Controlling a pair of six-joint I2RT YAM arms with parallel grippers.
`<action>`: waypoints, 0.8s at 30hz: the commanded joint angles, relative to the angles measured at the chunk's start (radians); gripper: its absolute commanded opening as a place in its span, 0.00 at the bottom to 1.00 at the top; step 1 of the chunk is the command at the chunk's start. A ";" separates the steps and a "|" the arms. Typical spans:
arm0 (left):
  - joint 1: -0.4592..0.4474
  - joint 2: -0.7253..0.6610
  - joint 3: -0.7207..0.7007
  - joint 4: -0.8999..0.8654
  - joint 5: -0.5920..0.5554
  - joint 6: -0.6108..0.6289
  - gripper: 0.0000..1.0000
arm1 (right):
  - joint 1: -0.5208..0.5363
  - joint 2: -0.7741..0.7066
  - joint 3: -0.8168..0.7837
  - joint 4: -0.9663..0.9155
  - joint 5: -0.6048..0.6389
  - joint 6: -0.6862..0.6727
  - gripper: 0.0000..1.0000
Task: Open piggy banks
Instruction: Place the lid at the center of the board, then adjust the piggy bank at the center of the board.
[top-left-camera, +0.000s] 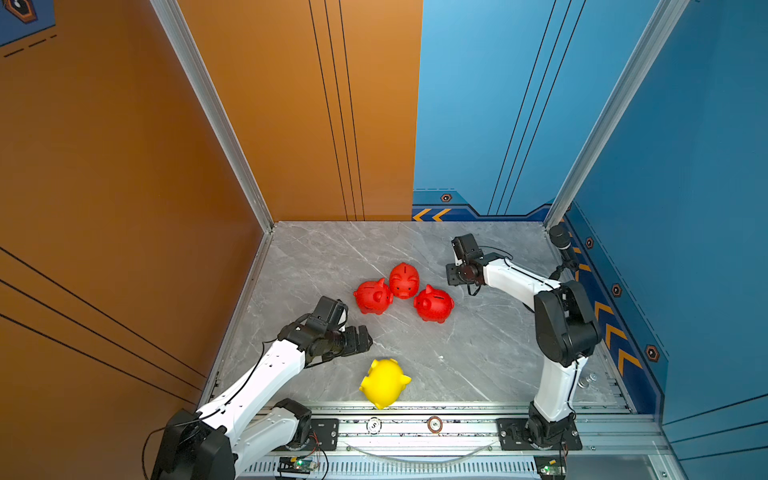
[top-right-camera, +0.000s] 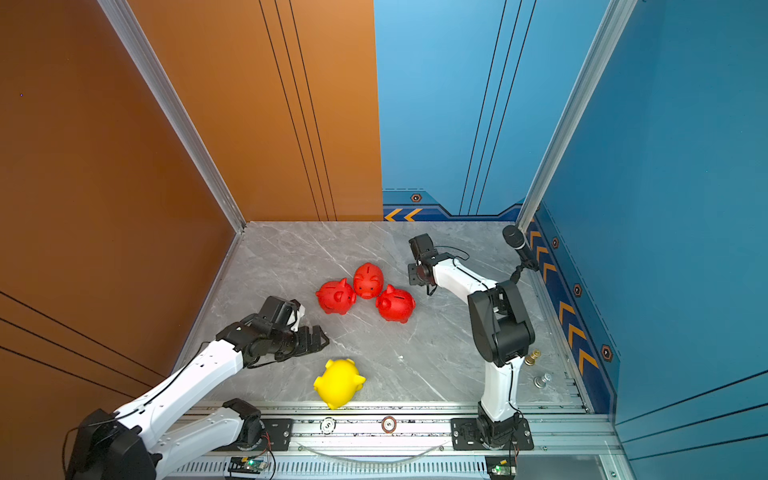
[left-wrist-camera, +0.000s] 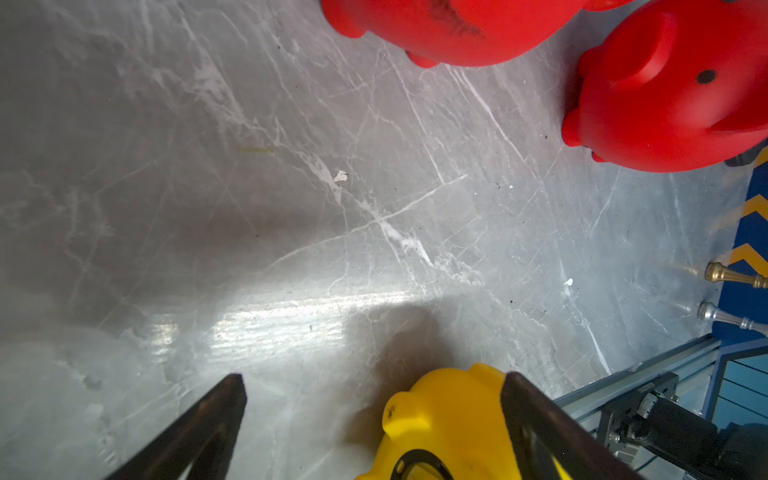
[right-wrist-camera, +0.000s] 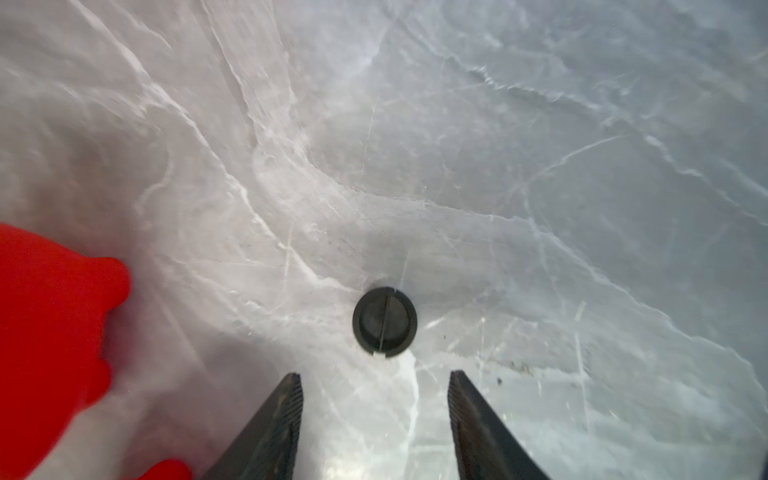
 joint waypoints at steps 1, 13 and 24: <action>0.009 -0.023 0.007 -0.019 -0.015 -0.006 0.98 | 0.030 -0.095 -0.054 -0.039 0.069 -0.023 0.66; 0.016 -0.064 0.010 -0.039 -0.059 -0.013 0.98 | 0.222 -0.542 -0.426 -0.001 -0.165 -0.067 0.96; -0.009 -0.070 0.008 -0.019 0.041 -0.025 0.98 | 0.638 -0.796 -0.663 0.151 -0.241 -0.063 0.98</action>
